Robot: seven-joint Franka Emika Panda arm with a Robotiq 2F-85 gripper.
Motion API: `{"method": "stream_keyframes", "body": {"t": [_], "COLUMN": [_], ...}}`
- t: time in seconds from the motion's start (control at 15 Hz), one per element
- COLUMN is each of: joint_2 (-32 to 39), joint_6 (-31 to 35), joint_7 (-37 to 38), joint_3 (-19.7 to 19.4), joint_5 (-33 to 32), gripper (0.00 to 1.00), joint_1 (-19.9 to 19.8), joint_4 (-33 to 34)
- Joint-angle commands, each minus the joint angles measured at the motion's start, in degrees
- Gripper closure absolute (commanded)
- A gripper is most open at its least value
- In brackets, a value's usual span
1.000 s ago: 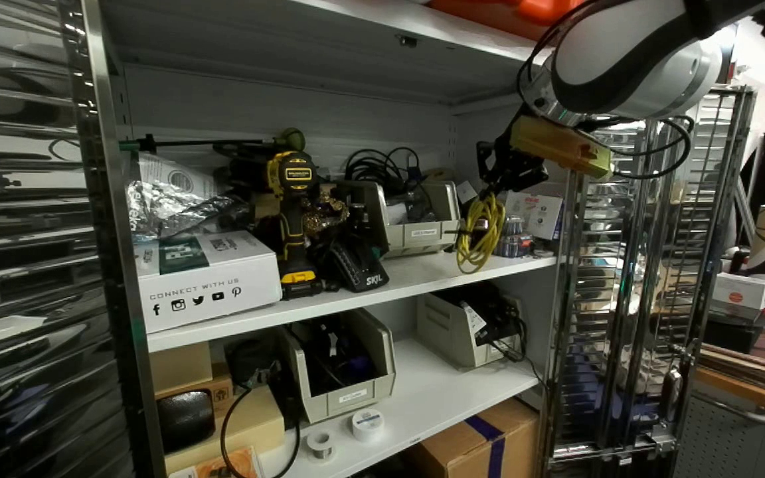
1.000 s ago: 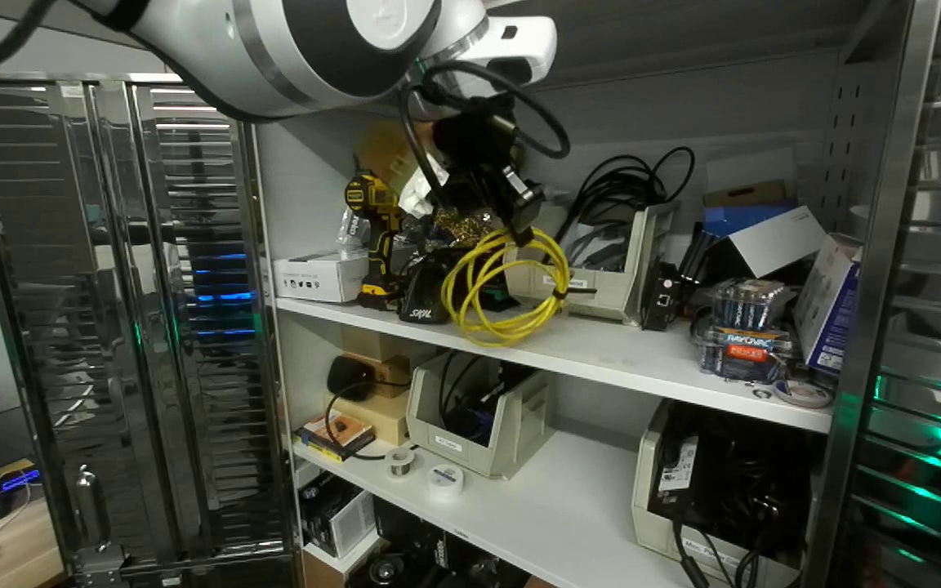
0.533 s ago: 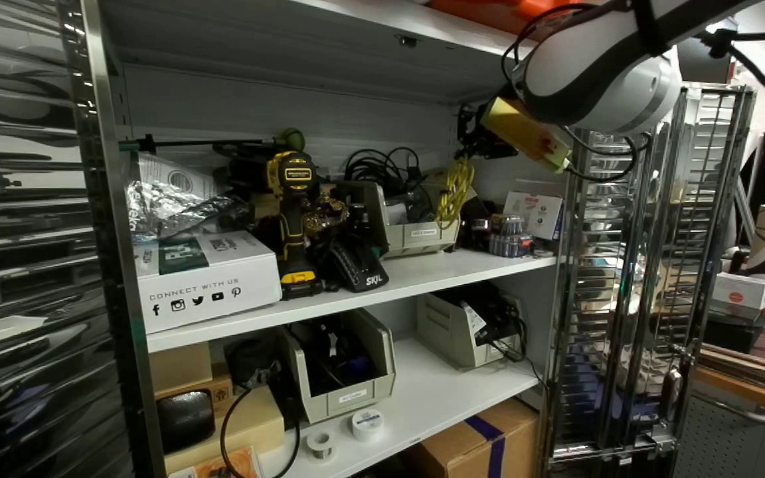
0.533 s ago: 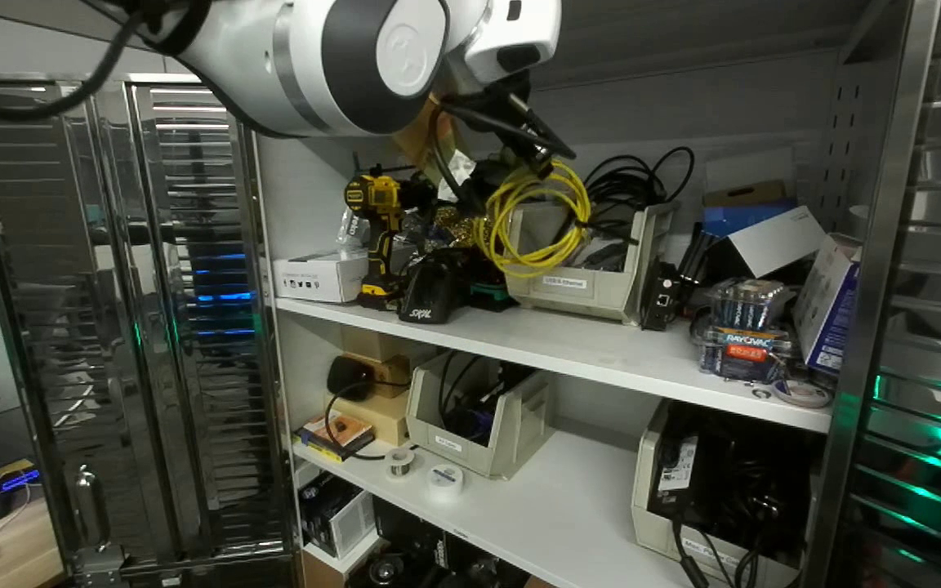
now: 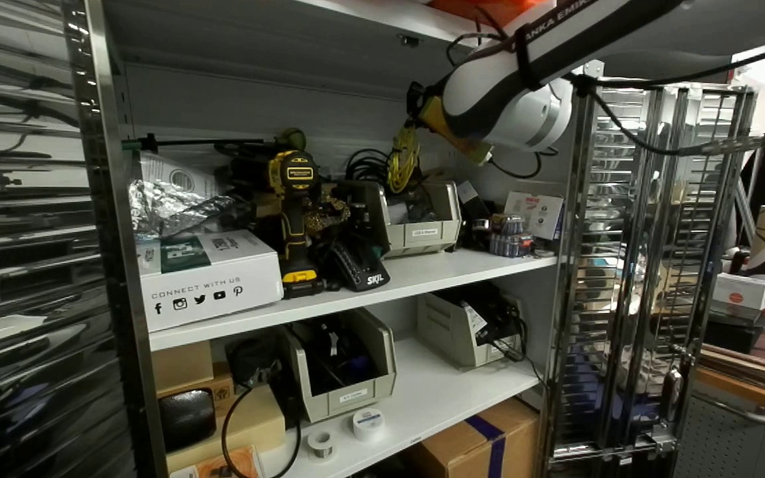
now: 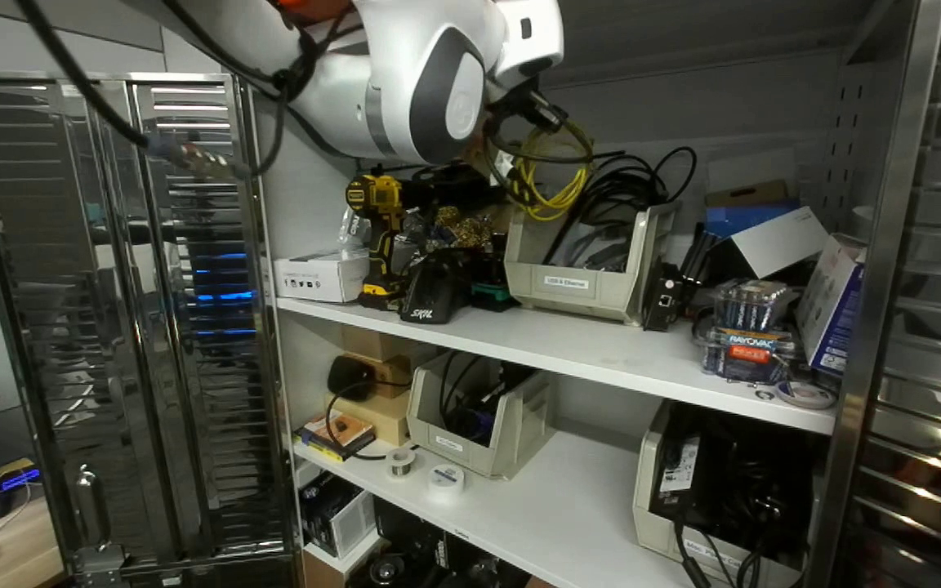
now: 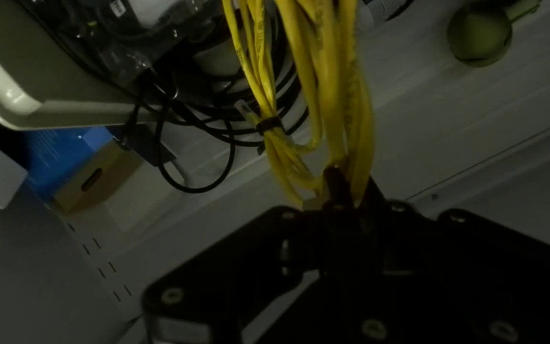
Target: Put the yellow cable inside the toolbox
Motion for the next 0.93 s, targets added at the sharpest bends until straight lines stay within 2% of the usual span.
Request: {"method": "stream_keyframes", "body": {"t": [0.0, 0.33, 0.6, 0.67, 0.73, 0.87], "joint_2": [12.1, 23.2, 27.0, 26.5, 26.2, 25.1], "joint_6": [1.0, -3.3, -12.3, -14.9, -17.3, -21.1], "joint_7": [-6.0, -10.4, -10.3, -11.0, -11.8, -13.1], "joint_3": [0.3, -0.4, 4.7, 6.5, 8.3, 11.5], "joint_5": [1.5, 1.0, 0.4, 0.8, 1.1, 1.8], "gripper": [0.92, 0.92, 0.95, 0.88, 0.68, 0.58], "joint_1": [-1.7, -4.7, -8.5, -9.3, -10.1, -11.1], "joint_4": [13.6, 26.0, 32.6, 32.8, 33.2, 33.3]}}
